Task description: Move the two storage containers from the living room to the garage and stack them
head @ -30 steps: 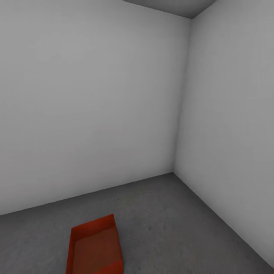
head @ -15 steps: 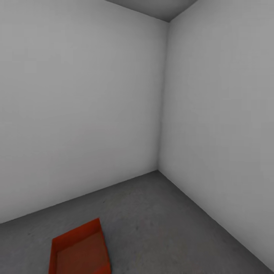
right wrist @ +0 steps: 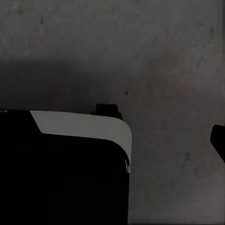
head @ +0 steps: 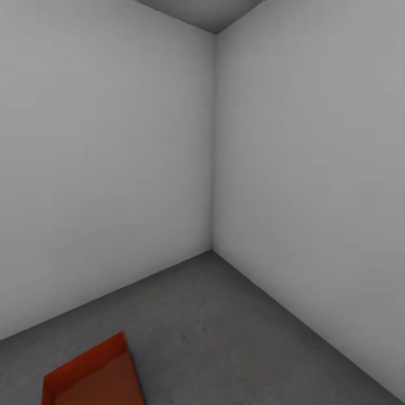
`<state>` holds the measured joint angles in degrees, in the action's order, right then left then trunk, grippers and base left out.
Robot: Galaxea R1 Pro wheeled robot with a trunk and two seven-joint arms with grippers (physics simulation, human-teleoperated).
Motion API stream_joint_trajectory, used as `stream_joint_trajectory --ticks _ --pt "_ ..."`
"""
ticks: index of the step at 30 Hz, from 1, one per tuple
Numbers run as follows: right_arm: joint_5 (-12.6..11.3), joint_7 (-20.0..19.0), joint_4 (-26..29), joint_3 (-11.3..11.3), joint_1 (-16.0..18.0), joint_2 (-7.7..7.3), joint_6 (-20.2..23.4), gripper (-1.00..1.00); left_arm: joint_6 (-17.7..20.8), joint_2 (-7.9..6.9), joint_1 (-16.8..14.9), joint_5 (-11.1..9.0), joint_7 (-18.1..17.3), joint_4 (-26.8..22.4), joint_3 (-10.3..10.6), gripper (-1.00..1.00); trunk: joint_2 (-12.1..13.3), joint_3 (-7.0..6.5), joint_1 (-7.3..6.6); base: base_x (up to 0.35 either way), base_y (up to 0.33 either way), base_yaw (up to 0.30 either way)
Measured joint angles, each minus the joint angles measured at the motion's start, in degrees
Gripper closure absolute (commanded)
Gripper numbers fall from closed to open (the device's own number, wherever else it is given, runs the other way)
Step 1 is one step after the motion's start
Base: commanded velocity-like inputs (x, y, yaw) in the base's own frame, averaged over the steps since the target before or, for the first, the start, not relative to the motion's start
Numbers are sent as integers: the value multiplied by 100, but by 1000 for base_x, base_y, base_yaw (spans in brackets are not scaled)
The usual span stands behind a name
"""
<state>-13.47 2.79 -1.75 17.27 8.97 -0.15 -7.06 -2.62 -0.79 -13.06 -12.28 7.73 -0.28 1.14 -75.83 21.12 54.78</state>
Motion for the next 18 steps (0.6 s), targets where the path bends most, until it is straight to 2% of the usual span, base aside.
stream_joint_trajectory --ticks 18 --pt "0 0 0 0 0 3 9 -100 -1 0 1 3 0 0 7 -100 0 0 0 0 0 -291"
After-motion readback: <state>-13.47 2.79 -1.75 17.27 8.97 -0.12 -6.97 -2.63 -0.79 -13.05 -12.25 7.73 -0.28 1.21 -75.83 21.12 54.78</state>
